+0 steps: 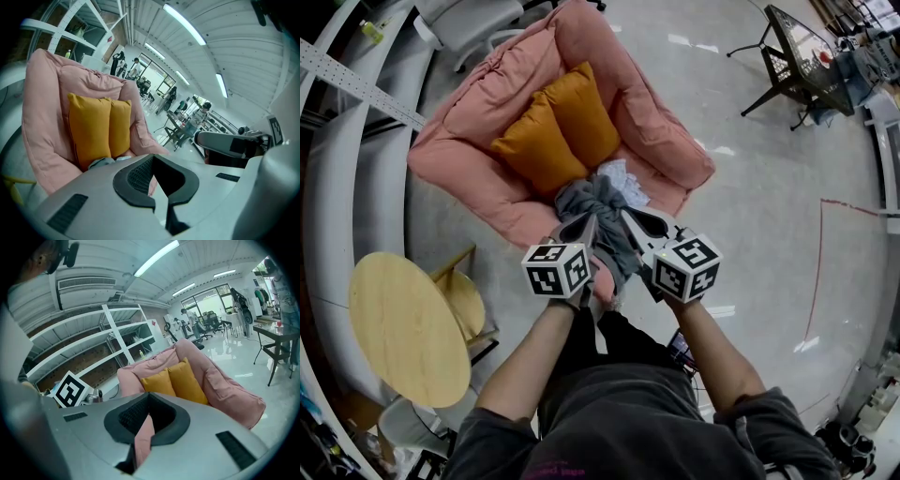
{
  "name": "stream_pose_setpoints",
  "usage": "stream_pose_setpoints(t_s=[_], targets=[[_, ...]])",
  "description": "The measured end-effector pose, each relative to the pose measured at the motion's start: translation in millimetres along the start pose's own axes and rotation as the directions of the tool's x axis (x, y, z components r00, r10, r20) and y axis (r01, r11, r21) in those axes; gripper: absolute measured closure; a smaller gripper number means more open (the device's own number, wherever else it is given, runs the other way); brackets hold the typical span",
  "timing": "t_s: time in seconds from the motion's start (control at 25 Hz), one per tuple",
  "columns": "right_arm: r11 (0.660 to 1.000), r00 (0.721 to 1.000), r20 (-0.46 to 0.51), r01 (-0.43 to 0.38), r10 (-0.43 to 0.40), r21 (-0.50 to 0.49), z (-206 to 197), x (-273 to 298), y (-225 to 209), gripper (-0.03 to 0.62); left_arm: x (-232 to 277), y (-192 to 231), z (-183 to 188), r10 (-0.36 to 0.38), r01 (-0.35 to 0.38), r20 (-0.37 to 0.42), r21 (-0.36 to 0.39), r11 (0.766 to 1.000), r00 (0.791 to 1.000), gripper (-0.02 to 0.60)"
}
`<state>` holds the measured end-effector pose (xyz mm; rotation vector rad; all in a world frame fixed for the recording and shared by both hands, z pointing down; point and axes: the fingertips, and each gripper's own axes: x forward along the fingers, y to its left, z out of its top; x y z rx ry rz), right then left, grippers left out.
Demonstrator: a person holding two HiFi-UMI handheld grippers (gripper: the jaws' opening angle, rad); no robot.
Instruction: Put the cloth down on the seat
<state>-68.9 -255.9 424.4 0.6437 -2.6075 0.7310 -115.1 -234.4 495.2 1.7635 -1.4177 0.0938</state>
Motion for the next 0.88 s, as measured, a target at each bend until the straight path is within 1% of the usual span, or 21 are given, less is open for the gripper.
stream_pose_setpoints(t_s=[0.68,0.88], targets=[[1.000,1.000,-0.026,0.000,0.000,0.002,-7.0,7.2,-3.3,0.579,2.4,12.8,-8.8,0.016,-0.017,-0.016,-0.035,0.999,1.000,0.572],[1.000,1.000,-0.026,0.002,-0.002,-0.002,-5.5,6.5,-5.0,0.579,3.4,12.1,-7.2,0.014,-0.015,-0.016,-0.031,0.999,1.000,0.572]])
